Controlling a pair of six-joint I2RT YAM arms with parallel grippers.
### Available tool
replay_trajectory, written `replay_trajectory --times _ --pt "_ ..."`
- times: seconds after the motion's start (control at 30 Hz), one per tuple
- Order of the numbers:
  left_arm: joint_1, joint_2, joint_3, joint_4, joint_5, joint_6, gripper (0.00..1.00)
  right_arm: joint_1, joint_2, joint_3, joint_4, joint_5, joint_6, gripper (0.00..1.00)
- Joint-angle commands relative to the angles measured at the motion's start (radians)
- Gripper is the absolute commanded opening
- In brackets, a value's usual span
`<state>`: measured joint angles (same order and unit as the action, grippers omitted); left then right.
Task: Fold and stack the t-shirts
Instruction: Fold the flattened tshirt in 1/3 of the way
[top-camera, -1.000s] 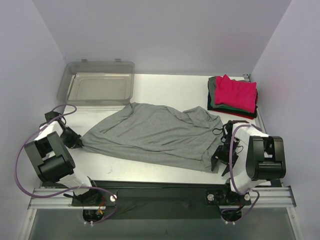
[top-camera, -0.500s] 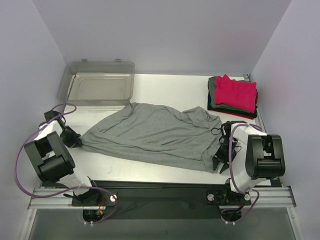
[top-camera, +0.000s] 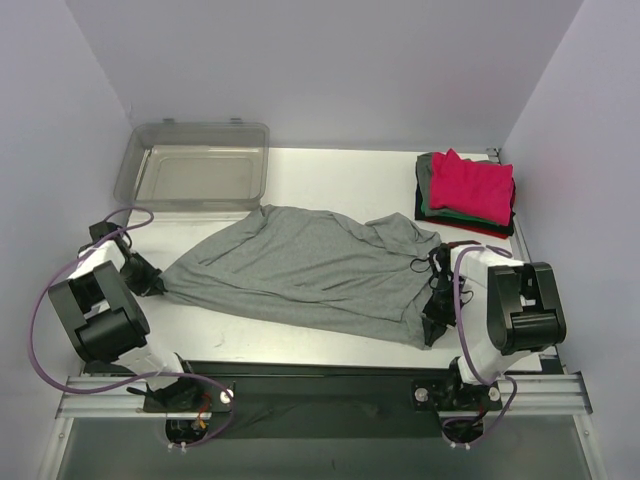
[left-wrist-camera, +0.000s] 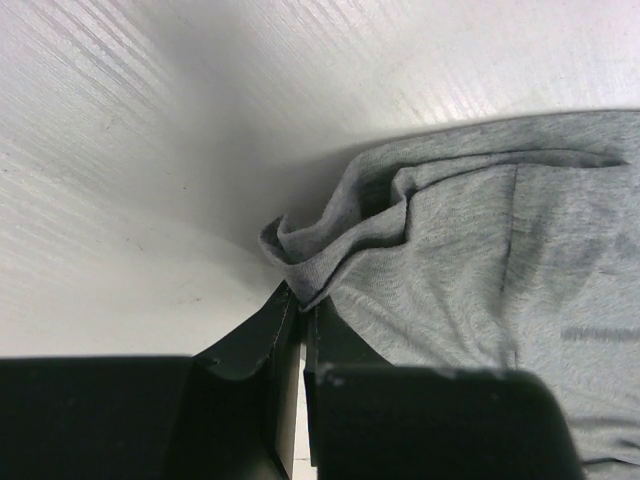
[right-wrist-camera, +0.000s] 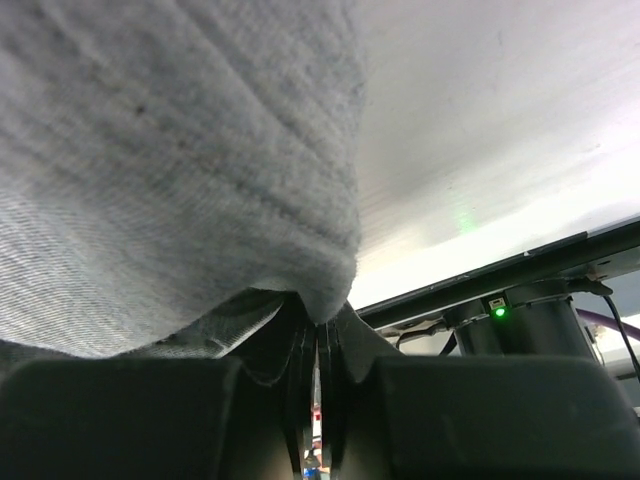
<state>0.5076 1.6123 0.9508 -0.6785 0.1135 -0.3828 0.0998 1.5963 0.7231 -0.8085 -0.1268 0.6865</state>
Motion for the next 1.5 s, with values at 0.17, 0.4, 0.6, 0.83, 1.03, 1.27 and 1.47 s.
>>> replay_trajectory --times 0.17,0.4,0.6,0.83,1.03,1.27,1.47 --pt "0.022 0.018 0.062 0.008 -0.020 0.028 0.00 -0.029 -0.045 0.061 -0.134 0.124 0.004 0.00" --pt "0.035 -0.003 0.085 0.002 -0.043 0.042 0.00 -0.098 -0.079 0.162 -0.244 0.271 -0.047 0.00" --pt "0.035 -0.041 0.046 0.008 -0.041 0.044 0.00 -0.097 -0.065 0.168 -0.274 0.292 -0.051 0.00" --pt "0.032 -0.072 -0.007 0.005 -0.055 0.045 0.00 -0.098 -0.067 0.162 -0.288 0.306 -0.054 0.00" --pt "0.025 -0.092 -0.066 0.022 -0.021 0.042 0.00 -0.066 -0.088 0.226 -0.282 0.207 -0.090 0.31" --pt "0.025 -0.111 -0.078 -0.004 -0.014 0.035 0.00 0.012 -0.088 0.335 -0.226 0.038 -0.139 0.58" --pt "0.026 -0.117 -0.063 -0.027 -0.012 0.022 0.32 0.034 -0.032 0.268 -0.141 -0.077 -0.171 0.58"
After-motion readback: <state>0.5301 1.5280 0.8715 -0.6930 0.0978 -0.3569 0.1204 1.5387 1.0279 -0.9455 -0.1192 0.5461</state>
